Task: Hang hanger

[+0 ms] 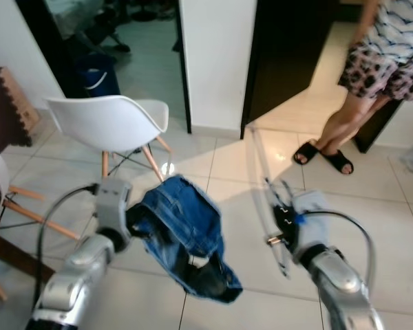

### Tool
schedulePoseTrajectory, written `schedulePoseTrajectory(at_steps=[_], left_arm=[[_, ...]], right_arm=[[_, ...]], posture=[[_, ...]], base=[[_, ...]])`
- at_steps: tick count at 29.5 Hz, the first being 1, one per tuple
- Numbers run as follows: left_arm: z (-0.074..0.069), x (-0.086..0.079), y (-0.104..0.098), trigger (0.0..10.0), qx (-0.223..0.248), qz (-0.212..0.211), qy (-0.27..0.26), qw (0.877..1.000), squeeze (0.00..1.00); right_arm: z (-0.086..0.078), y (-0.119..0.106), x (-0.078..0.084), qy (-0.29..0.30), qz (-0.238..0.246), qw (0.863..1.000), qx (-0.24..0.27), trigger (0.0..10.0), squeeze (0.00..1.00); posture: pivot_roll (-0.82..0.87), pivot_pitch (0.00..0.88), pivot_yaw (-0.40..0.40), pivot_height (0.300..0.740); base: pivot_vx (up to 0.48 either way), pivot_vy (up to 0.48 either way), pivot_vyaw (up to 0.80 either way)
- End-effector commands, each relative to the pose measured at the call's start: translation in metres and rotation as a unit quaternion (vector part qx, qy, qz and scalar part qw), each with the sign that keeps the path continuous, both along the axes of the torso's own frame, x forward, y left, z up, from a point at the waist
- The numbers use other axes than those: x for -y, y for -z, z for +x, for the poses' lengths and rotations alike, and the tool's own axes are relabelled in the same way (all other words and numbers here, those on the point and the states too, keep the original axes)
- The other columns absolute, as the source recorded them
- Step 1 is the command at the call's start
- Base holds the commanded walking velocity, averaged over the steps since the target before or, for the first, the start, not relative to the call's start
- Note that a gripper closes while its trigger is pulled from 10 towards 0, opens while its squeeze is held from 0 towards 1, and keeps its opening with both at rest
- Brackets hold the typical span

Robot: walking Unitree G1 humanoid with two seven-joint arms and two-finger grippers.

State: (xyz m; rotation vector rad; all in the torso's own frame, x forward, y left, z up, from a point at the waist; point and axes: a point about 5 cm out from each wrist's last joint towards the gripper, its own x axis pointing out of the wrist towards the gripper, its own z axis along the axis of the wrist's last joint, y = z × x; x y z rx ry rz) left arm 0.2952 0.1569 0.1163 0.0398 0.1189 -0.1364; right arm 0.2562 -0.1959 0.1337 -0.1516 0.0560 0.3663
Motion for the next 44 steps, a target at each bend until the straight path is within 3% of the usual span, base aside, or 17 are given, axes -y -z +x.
schedulePoseTrajectory(at_steps=[1, 17, 23, 29, 31, 32, 34, 35, 37, 38, 39, 40, 44], left_arm=[[0.0, 0.002, -0.006, 10.0, 0.027, 0.01, -0.005, 1.0, 0.0], [-0.009, -0.013, -0.023, 10.0, 0.091, 0.055, -0.094, 0.99, 0.0], [-0.007, -0.012, -0.037, 10.0, 0.126, 0.076, -0.095, 0.985, 0.0], [0.0, -0.01, -0.082, 10.0, 0.21, 0.094, -0.095, 0.968, 0.0], [0.003, -0.01, -0.108, 10.0, 0.251, 0.086, -0.09, 0.96, 0.0], [0.003, -0.01, -0.108, 10.0, 0.251, 0.086, -0.09, 0.96, 0.0], [0.003, -0.005, -0.151, 10.0, 0.323, 0.086, -0.066, 0.94, 0.0], [0.003, -0.005, -0.151, 10.0, 0.323, 0.086, -0.066, 0.94, 0.0], [0.0, -0.003, -0.202, 10.0, 0.4, 0.076, -0.032, 0.913, 0.0], [0.0, -0.003, -0.202, 10.0, 0.4, 0.076, -0.032, 0.913, 0.0], [-0.002, -0.007, -0.221, 10.0, 0.427, 0.081, -0.028, 0.9, 0.0], [-0.005, -0.027, -0.246, 10.0, 0.457, 0.095, -0.076, 0.881, 0.0], [-0.006, -0.056, -0.258, 10.0, 0.461, 0.116, -0.147, 0.868, 0.0]], right_arm=[[-0.005, 0.007, 0.006, 0.003, -0.01, 1.0, -0.012, 10.0, 0.0], [-0.005, 0.007, 0.002, -0.029, -0.004, 1.0, -0.004, 10.0, 0.0], [-0.005, 0.006, 0.002, -0.035, -0.001, 0.999, 0.0, 10.0, 0.0], [-0.004, 0.005, 0.002, -0.036, 0.009, 0.999, 0.007, 10.0, 0.0], [-0.004, 0.005, 0.003, -0.036, 0.01, 0.999, 0.008, 10.0, 0.0], [-0.004, 0.005, 0.003, -0.036, 0.01, 0.999, 0.008, 10.0, 0.0], [-0.004, 0.005, 0.003, -0.037, 0.011, 0.999, 0.009, 10.0, 0.0], [-0.004, 0.005, 0.003, -0.037, 0.011, 0.999, 0.009, 10.0, 0.0], [-0.004, 0.004, 0.002, -0.038, 0.013, 0.999, 0.01, 10.0, 0.0], [-0.004, 0.004, 0.002, -0.038, 0.013, 0.999, 0.01, 10.0, 0.0], [-0.004, 0.004, 0.002, -0.038, 0.014, 0.999, 0.011, 10.0, 0.0], [-0.005, 0.005, 0.001, -0.039, 0.015, 0.999, 0.012, 10.0, 0.0], [-0.006, 0.005, 0.001, -0.04, 0.015, 0.999, 0.012, 10.0, 0.0]], posture=[[0.02, 0.152, -0.011, 0.74], [0.03, 0.161, -0.013, 0.74], [0.03, 0.161, -0.019, 0.74], [0.04, 0.16, -0.023, 0.74], [0.04, 0.161, -0.026, 0.74], [0.04, 0.161, -0.026, 0.74], [0.04, 0.16, -0.029, 0.74], [0.04, 0.16, -0.029, 0.74], [0.04, 0.163, -0.029, 0.74], [0.04, 0.163, -0.029, 0.74], [0.05, 0.16, -0.03, 0.74], [0.05, 0.159, -0.025, 0.74], [0.05, 0.157, -0.026, 0.74]], base=[[0.379, 0.0, 0.8], [0.352, 0.0, 0.8], [0.325, 0.0, 0.8], [0.326, 0.0, 0.8], [0.326, 0.0, 0.8], [0.326, 0.0, 0.8], [0.326, 0.0, 0.8], [0.326, 0.0, 0.8], [0.298, 0.0, 0.8], [0.296, 0.0, 0.8], [0.292, 0.0, 0.8], [0.285, 0.0, 0.8], [0.274, 0.0, 0.8]])
